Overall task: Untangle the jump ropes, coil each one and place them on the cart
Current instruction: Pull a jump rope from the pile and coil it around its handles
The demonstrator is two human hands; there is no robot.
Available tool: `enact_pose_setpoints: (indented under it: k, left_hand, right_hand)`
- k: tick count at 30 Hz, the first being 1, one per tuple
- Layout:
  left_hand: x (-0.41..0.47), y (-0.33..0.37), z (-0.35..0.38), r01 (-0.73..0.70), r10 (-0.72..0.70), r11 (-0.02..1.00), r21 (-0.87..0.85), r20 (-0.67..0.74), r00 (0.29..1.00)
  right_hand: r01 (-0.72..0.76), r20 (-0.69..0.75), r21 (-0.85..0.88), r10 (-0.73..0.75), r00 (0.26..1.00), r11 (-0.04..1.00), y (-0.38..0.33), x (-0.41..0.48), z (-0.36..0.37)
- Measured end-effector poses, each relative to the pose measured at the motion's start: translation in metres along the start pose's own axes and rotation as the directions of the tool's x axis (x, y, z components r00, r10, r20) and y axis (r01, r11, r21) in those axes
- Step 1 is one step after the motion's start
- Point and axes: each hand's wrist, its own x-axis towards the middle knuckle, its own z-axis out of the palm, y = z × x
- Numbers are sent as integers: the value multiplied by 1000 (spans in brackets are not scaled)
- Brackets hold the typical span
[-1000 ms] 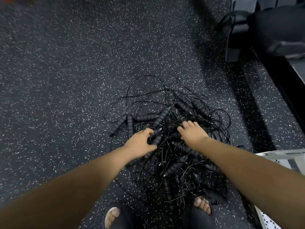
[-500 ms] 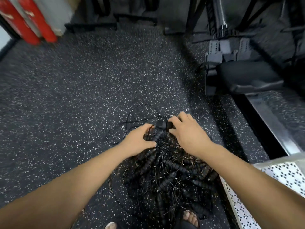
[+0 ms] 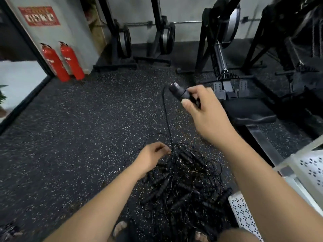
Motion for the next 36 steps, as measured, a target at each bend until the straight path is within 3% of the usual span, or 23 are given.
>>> enact_pose_setpoints:
  k: [2, 4, 7, 9, 12, 16, 19, 21, 25, 28, 30, 36]
  left_hand:
    - [-7, 3, 3, 51, -44, 986, -156, 44, 998]
    - [-11, 4, 10, 4, 17, 970, -245, 86, 996]
    - [-7, 3, 11, -109, 107, 950, -293, -24, 994]
    - [-1, -2, 9, -141, 125, 959, -247, -77, 989]
    - [8, -9, 11, -150, 152, 986, -76, 19, 988]
    - [29, -3, 23, -56, 57, 981, -186, -1, 998]
    - [39, 7, 25, -36, 32, 994, -102, -36, 999]
    - [39, 14, 21, -52, 33, 984, -170, -108, 994]
    - [32, 31, 1, -143, 118, 988, -60, -308, 944]
    - [24, 50, -5, -229, 142, 940, -251, -323, 936]
    - [20, 58, -4, -266, 172, 926, -267, -327, 929]
    - [19, 62, -15, -312, 116, 850, -424, -427, 897]
  right_hand:
    - [-42, -17, 74, 44, 999, 996, -17, 1, 2]
    - [-68, -30, 145, 73, 997, 987, -26, -1, 8]
    - [-95, -40, 267, 109, 993, 959, -31, -4, 17]
    - [-102, -58, 311, 126, 990, 945, -27, -6, 19]
    - [-123, -78, 364, 162, 984, 923, -12, -12, 26]
    - [-190, -62, 459, 244, 968, 868, 13, -22, 37]
    - [-234, -33, 522, 294, 955, 820, 31, -31, 46]
    - [-301, -7, 528, 359, 933, 794, 43, -37, 57]
    - [-442, 65, 468, 469, 881, 765, 67, -40, 81]
    - [-487, 189, 394, 450, 873, 780, 74, -42, 88]
    - [-504, 272, 382, 427, 862, 774, 74, -41, 93]
    - [-487, 305, 282, 404, 862, 826, 73, -34, 112]
